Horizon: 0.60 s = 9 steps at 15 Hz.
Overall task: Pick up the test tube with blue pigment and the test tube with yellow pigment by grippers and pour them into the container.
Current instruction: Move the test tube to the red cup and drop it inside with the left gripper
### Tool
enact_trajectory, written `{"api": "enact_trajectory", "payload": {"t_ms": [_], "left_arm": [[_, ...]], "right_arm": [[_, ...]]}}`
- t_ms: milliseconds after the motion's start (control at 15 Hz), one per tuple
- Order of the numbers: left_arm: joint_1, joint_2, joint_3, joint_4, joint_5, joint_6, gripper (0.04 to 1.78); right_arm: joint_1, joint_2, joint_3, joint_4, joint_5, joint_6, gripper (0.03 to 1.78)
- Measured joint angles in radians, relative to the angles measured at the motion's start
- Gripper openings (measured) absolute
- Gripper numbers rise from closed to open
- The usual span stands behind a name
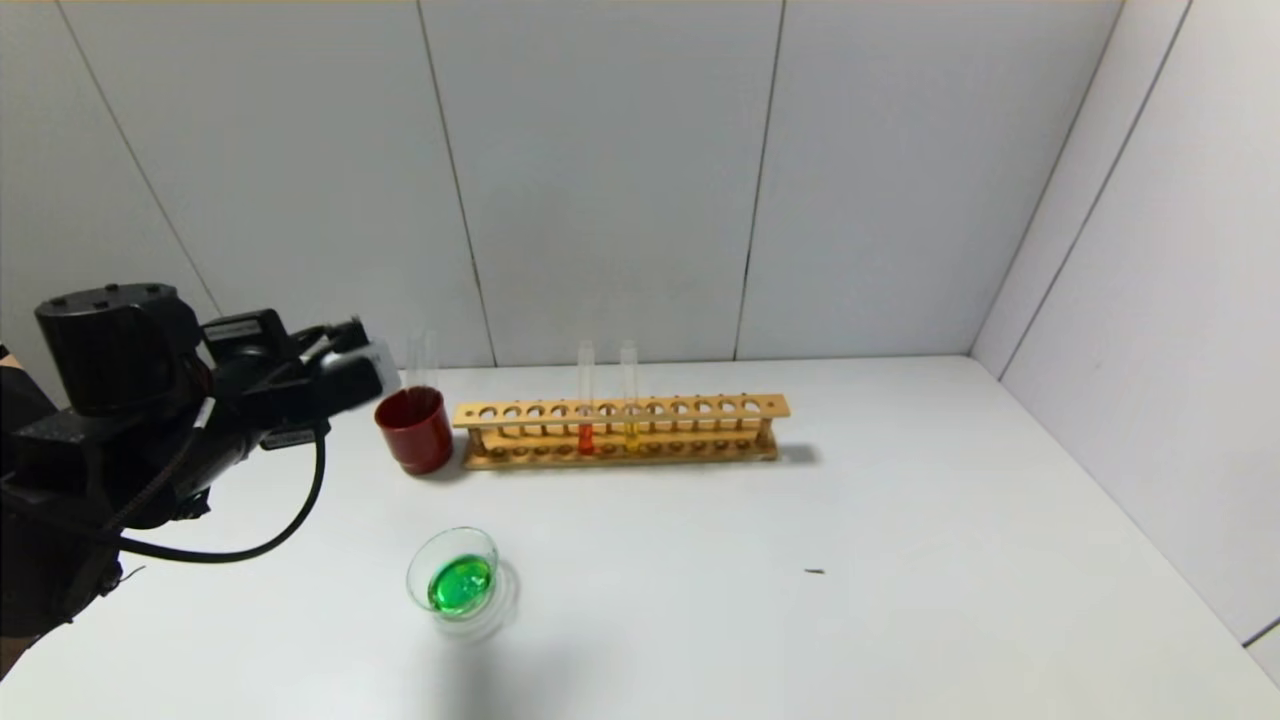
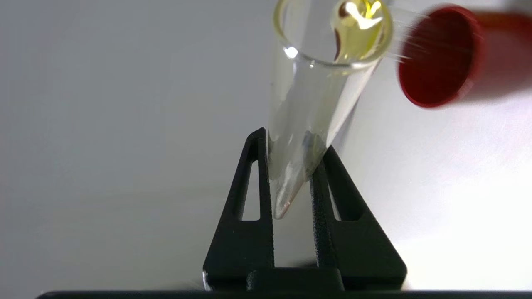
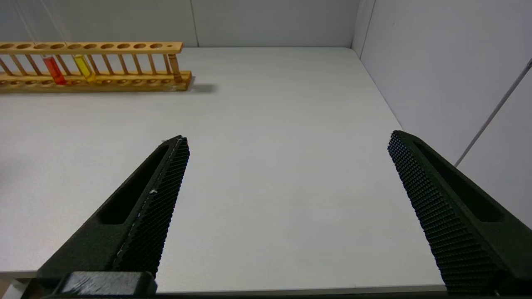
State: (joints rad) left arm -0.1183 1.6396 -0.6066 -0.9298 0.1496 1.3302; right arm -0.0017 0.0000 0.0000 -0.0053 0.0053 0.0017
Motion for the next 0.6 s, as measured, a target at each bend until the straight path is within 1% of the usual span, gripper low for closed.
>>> {"api": "enact_trajectory", "payload": {"t_ms": [133, 267, 333, 400, 467, 600], "left_arm": [[0.004, -0.022, -0.08, 0.096, 0.064, -0.323, 0.31], [0.015, -0.039, -0.179, 0.281, 0.068, -0.639, 0.31], [0.019, -0.042, -0.216, 0.368, 0.042, -0.783, 0.31], [0.021, -0.041, -0.24, 0.428, -0.002, -0.914, 0.31], [0.027, -0.035, -0.257, 0.46, -0.063, -1.033, 0.31], [0.049, -0.009, -0.273, 0.46, -0.14, -1.164, 0.31]], "right_arm": [[0.0, 0.0, 0.0, 0.0, 0.0, 0.0, 1.75], [0.0, 0.0, 0.0, 0.0, 0.0, 0.0, 1.75], [0.0, 0.0, 0.0, 0.0, 0.0, 0.0, 1.75], [0.0, 0.0, 0.0, 0.0, 0.0, 0.0, 1.75], [0.0, 0.0, 0.0, 0.0, 0.0, 0.0, 1.75], [0.0, 0.0, 0.0, 0.0, 0.0, 0.0, 1.75]]}}
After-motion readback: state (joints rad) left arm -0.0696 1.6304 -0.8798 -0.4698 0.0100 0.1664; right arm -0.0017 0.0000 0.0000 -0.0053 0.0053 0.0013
